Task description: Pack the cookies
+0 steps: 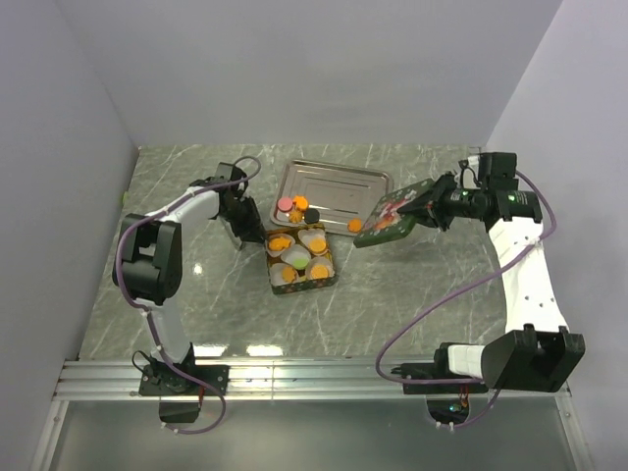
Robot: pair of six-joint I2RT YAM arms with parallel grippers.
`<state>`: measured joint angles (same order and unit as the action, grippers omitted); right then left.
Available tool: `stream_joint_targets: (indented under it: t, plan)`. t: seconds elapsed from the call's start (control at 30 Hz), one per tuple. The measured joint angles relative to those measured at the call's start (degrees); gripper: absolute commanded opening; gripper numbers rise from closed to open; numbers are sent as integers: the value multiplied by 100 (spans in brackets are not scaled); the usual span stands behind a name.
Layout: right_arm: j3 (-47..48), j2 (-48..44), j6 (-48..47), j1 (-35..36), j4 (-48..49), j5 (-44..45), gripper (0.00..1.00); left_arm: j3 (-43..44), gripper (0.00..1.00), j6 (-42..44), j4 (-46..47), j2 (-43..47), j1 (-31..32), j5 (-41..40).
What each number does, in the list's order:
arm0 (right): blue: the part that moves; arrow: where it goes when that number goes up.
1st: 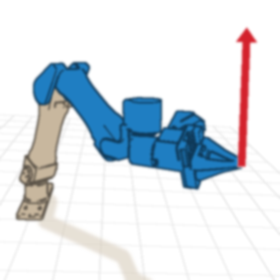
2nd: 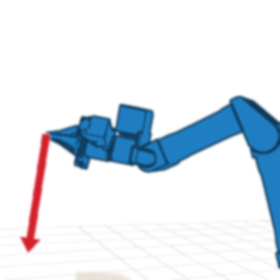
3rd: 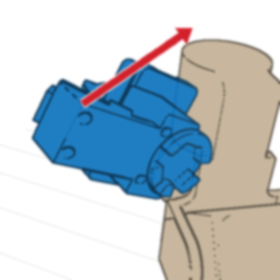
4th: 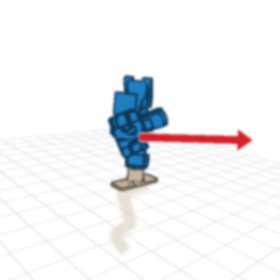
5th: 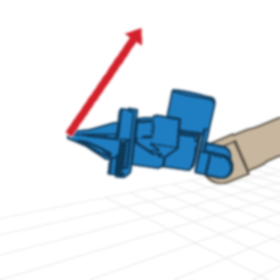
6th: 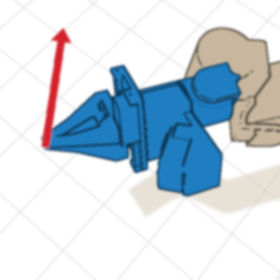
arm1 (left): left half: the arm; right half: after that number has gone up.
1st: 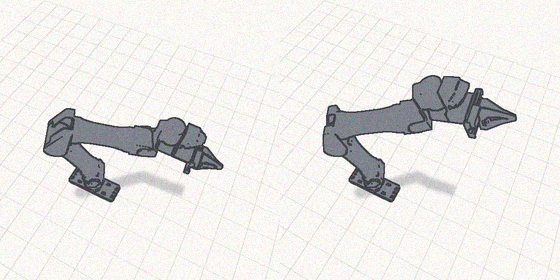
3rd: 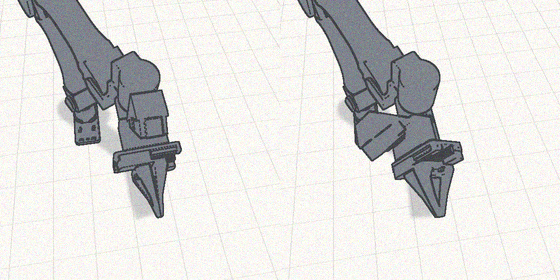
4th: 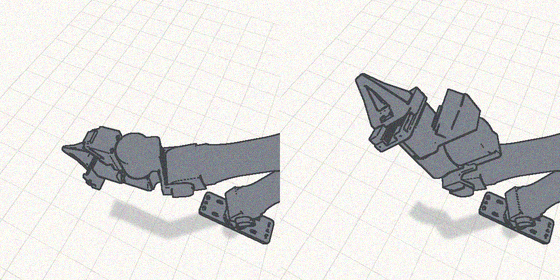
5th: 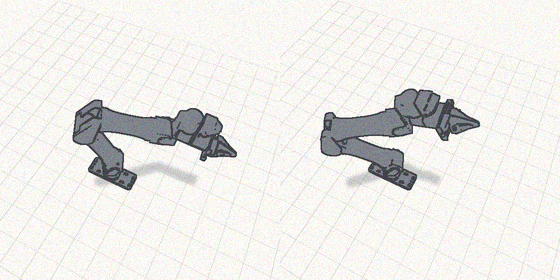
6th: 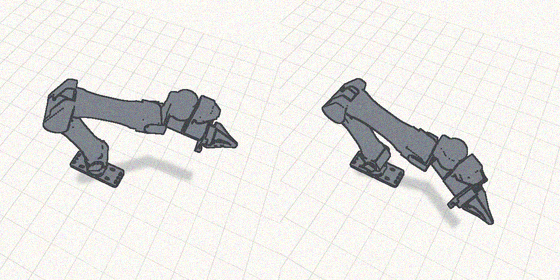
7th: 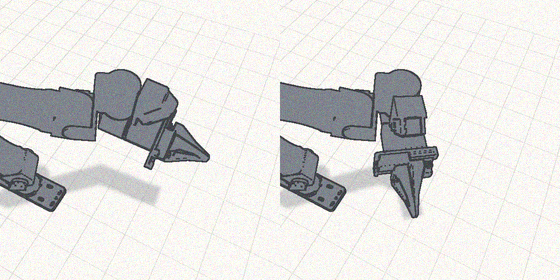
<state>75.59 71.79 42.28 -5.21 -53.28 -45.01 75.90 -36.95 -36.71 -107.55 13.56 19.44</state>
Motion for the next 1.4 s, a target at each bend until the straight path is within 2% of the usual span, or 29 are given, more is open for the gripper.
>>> stream_joint_targets:
  t: [0.1,0.2,0.23,0.33,0.47,0.63,0.7,0.83,1.03,1.4]
  plan:
    - [96,76,39,295,308,-63,0,0,44,-76,103,0,-9,96]
    - [-28,52,223,782,892,-179,0,-2,65,-107,210,24,-15,181]
    - [-160,28,326,981,1204,-234,0,-7,98,-105,210,55,-15,186]
    - [-680,-4,708,1550,2197,-407,0,-114,99,-105,240,304,-70,221]
    - [-1056,214,1016,2184,3180,-564,0,-503,99,-153,302,1134,-452,282]
    - [-1058,737,1082,2474,4210,-778,0,-942,99,-155,400,2240,-1128,179]
    - [-1058,990,1084,2553,4588,-881,0,-1233,100,-155,533,2625,-1185,236]
    - [-1069,1672,1060,2841,5206,-1224,0,-2302,99,-293,1266,3274,-1132,852]
    - [-1502,2459,1217,3165,5965,-1687,0,-3613,98,-702,2065,3740,-1110,1589]
    - [-1768,3018,1475,3171,6916,-1915,0,-4140,96,-883,2940,3884,-992,2044]
